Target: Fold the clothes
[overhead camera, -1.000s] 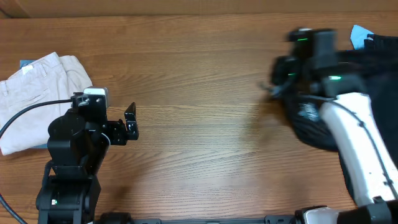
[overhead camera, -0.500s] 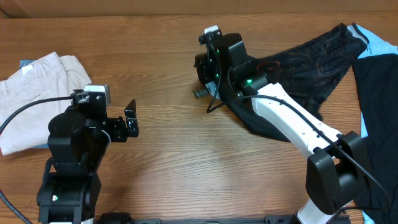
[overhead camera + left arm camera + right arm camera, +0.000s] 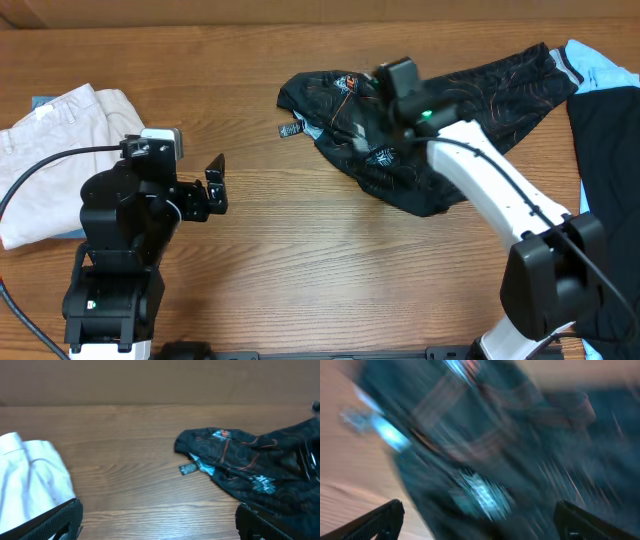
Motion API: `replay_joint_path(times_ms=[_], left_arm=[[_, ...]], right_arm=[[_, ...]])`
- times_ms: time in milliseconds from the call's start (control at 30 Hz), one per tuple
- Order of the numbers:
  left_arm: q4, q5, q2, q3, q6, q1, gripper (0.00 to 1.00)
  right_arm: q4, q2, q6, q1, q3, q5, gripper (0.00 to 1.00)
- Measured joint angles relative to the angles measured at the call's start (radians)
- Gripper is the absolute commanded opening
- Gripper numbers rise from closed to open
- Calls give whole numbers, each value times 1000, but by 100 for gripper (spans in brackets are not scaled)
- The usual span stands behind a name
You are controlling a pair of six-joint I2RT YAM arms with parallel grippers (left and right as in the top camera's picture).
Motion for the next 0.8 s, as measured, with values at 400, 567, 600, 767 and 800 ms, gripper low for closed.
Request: replay_joint_path(times_ms=[400,567,600,767,800], left_arm=[[-14,64,51,0,0,0,100],[-13,67,52,0,0,0,100],[-13,67,52,0,0,0,100],[-14,67,52,0,0,0,100],[-14,68,52,0,0,0,100]], right_arm=[[-214,-2,0,-37,-179,-83,89],[-100,-2,-1,-18,-285,-122,83],[-37,-6,-1,-11,-319,-127,80],[127,-30,-8,-2,-431,-129,46],[134,-33,1,-2,-437,-127,34]])
